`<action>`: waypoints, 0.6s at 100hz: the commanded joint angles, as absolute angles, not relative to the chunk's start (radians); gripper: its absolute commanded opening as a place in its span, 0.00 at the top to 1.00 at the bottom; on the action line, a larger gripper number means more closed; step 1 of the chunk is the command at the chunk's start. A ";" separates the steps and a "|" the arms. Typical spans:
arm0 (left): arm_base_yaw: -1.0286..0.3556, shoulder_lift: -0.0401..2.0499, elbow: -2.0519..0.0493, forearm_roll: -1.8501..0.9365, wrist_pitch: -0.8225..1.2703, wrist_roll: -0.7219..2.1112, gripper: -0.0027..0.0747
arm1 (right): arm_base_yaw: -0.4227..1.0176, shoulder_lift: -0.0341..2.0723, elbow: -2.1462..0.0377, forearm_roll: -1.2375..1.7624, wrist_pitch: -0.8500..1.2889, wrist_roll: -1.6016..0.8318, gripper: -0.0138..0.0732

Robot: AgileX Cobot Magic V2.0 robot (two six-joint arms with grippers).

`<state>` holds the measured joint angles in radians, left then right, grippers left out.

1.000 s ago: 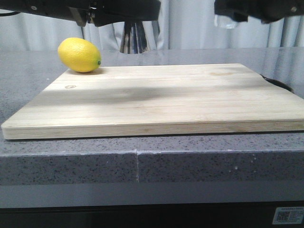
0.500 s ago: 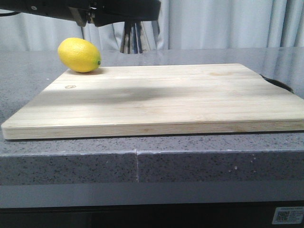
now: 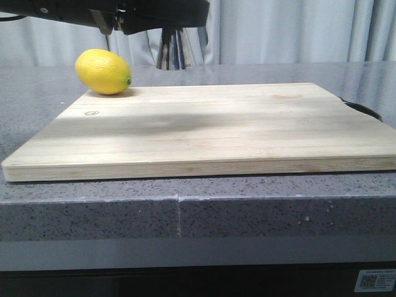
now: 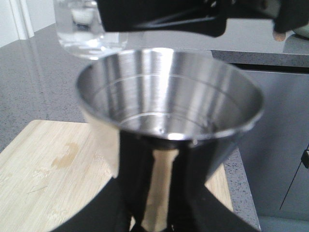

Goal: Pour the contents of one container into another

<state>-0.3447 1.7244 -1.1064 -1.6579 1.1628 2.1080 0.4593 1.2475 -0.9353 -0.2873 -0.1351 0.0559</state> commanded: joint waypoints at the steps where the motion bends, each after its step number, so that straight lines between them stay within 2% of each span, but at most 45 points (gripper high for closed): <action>1: -0.355 1.672 -1.135 -1.737 1.266 2.102 0.99 | 0.477 1.213 -0.993 -0.312 -0.181 0.054 0.60; 60: -0.355 1.672 -1.135 -1.737 1.266 2.102 0.99 | 0.575 1.213 -1.077 -0.422 -0.041 0.054 0.60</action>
<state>-0.3447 1.7244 -1.1064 -1.6579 1.1628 2.1080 0.5659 1.2467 -1.0296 -0.3933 0.0079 0.0559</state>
